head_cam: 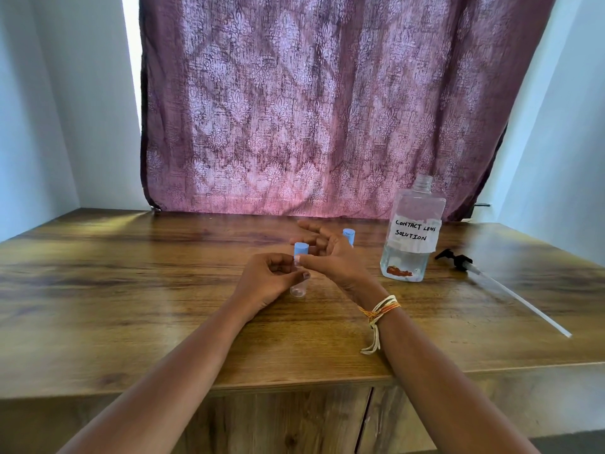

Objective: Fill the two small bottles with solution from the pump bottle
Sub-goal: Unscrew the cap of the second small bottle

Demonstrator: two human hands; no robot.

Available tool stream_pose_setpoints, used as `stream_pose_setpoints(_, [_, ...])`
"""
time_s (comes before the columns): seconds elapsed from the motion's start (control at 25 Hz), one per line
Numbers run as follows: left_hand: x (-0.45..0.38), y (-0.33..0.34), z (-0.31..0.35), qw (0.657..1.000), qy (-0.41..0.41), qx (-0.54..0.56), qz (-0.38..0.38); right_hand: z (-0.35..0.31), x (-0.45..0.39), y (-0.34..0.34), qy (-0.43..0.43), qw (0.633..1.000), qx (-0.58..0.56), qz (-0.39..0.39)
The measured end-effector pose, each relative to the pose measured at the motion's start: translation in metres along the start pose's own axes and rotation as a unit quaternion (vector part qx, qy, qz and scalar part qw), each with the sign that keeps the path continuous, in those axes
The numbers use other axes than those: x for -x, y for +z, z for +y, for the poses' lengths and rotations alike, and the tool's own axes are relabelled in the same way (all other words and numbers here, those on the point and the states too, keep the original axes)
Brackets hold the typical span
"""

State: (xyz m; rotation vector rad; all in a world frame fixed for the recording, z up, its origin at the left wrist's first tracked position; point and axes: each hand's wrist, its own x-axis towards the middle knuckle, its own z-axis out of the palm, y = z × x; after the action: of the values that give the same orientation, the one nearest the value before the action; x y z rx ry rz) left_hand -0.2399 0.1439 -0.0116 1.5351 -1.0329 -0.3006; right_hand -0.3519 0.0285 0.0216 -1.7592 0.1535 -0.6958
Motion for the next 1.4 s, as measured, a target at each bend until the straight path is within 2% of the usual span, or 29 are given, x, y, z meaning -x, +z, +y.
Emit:
stream_pose_setpoints(0.24, [-0.0003, -0.0001, -0.0005, 1.000, -0.001, -0.003, 0.009, 0.0023, -0.0025, 0.0020, 0.000, 0.998, 0.015, 0.055])
stream_pose_setpoints(0.48, [0.0019, 0.0001, 0.0034, 1.000, -0.012, 0.007, -0.001, -0.0004, 0.0007, 0.0004, 0.005, 1.000, -0.014, 0.001])
stream_pose_setpoints(0.76, [-0.0007, 0.0014, -0.0009, 1.000, -0.021, 0.005, 0.005, 0.0039, -0.0016, 0.0022, 0.007, 0.998, 0.015, 0.059])
stream_pose_setpoints(1.0, [-0.0003, 0.0015, 0.0000, 1.000, -0.018, 0.013, 0.000, 0.0017, 0.0000, 0.0005, 0.006, 1.000, 0.001, 0.021])
stream_pose_setpoints(1.12, [-0.0001, 0.0012, 0.0001, 1.000, -0.021, 0.017, -0.001, 0.0010, -0.0004, 0.0010, 0.004, 1.000, 0.003, 0.027])
stream_pose_setpoints(1.24, [-0.0009, 0.0013, -0.0007, 0.999, -0.026, 0.027, 0.007, -0.0009, -0.0020, 0.0019, 0.005, 0.998, -0.028, 0.047])
stream_pose_setpoints(1.4, [-0.0008, 0.0022, 0.0003, 0.999, -0.029, 0.020, 0.015, -0.0056, -0.0017, 0.0010, 0.038, 0.982, -0.165, 0.079])
